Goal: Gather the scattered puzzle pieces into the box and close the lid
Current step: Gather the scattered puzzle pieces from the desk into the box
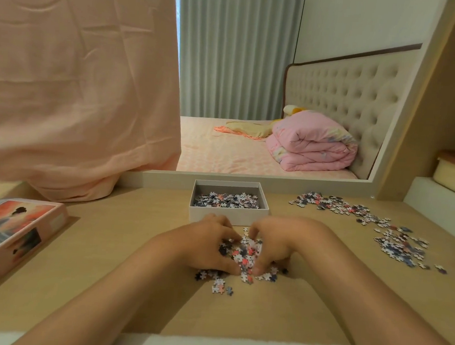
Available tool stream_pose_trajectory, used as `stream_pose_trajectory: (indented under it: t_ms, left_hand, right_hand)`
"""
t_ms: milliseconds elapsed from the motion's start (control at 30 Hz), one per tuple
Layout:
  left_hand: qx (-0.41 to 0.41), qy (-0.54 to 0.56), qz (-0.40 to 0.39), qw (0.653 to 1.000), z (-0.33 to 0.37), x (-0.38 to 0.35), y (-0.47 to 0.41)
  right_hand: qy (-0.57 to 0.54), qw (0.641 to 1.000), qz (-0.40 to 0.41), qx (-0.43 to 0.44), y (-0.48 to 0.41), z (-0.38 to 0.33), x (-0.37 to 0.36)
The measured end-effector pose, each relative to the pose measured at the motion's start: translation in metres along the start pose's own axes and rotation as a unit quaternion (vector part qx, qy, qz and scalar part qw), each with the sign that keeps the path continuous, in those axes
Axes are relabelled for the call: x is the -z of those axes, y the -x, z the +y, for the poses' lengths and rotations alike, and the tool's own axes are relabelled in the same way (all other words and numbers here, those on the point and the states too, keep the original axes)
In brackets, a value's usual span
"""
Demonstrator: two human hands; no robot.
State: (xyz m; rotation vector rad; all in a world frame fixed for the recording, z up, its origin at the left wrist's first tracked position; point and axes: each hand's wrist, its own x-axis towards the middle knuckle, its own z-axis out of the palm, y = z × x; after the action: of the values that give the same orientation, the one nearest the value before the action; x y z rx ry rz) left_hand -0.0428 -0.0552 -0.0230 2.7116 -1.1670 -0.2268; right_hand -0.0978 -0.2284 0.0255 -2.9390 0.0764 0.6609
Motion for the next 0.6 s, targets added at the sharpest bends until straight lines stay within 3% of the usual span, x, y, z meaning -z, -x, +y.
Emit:
stream_pose_trajectory:
  t_ms: [167,333,600]
  left_hand:
    - [-0.006,0.013,0.018,1.0,-0.01,0.008,0.002]
    - [0.045,-0.029,-0.026,0.998,-0.011,0.009,0.006]
    - [0.017,0.031,0.071,0.997,-0.015,0.009,0.003]
  right_hand:
    - [-0.015,0.997,0.056,0.054,-0.004,-0.005,-0.001]
    - [0.02,0.997,0.041,0.056,-0.009,-0.011,-0.01]
    - [-0.064,0.985,0.125,0.099,-0.022,-0.012,-0.019]
